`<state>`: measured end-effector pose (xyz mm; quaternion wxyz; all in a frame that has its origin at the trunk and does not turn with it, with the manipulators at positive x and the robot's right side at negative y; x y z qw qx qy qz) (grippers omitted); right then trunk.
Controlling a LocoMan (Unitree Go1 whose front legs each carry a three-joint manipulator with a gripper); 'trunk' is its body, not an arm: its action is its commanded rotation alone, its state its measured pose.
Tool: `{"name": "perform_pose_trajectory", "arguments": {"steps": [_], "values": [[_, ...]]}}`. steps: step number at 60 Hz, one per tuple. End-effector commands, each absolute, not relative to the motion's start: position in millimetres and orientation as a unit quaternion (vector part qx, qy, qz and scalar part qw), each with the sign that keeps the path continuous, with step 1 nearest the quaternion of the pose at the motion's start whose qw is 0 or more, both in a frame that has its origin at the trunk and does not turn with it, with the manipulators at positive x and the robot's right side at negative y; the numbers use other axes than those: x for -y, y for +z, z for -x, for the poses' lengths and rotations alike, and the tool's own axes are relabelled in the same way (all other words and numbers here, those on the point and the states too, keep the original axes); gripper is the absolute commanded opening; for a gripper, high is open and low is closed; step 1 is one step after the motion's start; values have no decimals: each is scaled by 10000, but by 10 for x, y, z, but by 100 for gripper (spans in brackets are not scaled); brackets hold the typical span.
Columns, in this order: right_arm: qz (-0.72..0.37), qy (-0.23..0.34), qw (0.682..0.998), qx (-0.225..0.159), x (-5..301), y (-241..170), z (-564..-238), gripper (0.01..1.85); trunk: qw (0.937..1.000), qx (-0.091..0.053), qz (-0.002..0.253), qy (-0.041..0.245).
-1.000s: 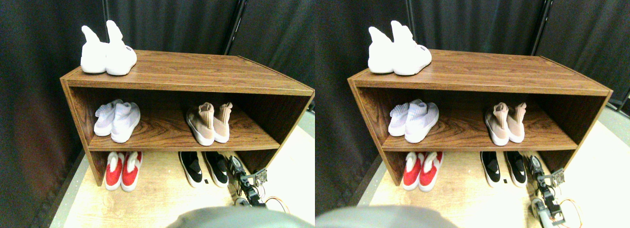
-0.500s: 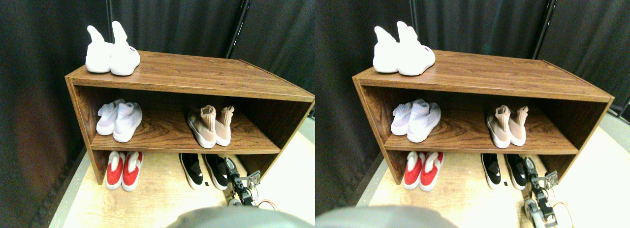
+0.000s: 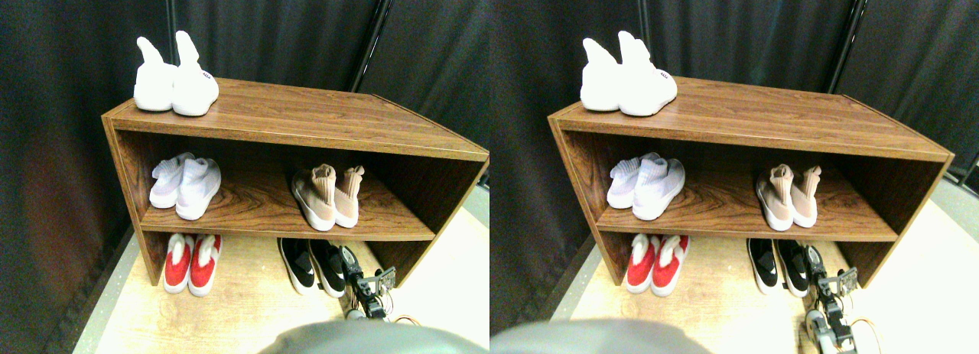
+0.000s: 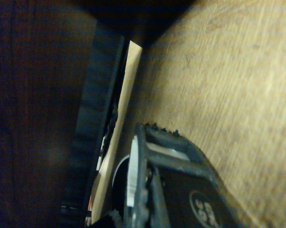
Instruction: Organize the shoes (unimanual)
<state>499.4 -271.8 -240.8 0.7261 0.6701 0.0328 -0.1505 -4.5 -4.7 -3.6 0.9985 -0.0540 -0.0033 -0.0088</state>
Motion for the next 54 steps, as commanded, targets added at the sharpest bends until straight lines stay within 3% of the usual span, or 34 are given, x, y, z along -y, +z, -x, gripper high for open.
{"name": "perform_pose_trajectory", "arguments": {"steps": [1,16,45,54], "values": [[-6749,-1282,7257,-371,2642,-2354,-5003,6,9979,-74,647,-7],[-6793,-1137,7236,-454,2537,-2365,-4974,6,9979,-76,651,3],[-6962,-1416,7036,-177,2533,-2373,-4915,6,9981,-67,612,-53],[-6890,-1296,7128,-208,2560,-2345,-4930,6,9981,-54,605,-65]]}}
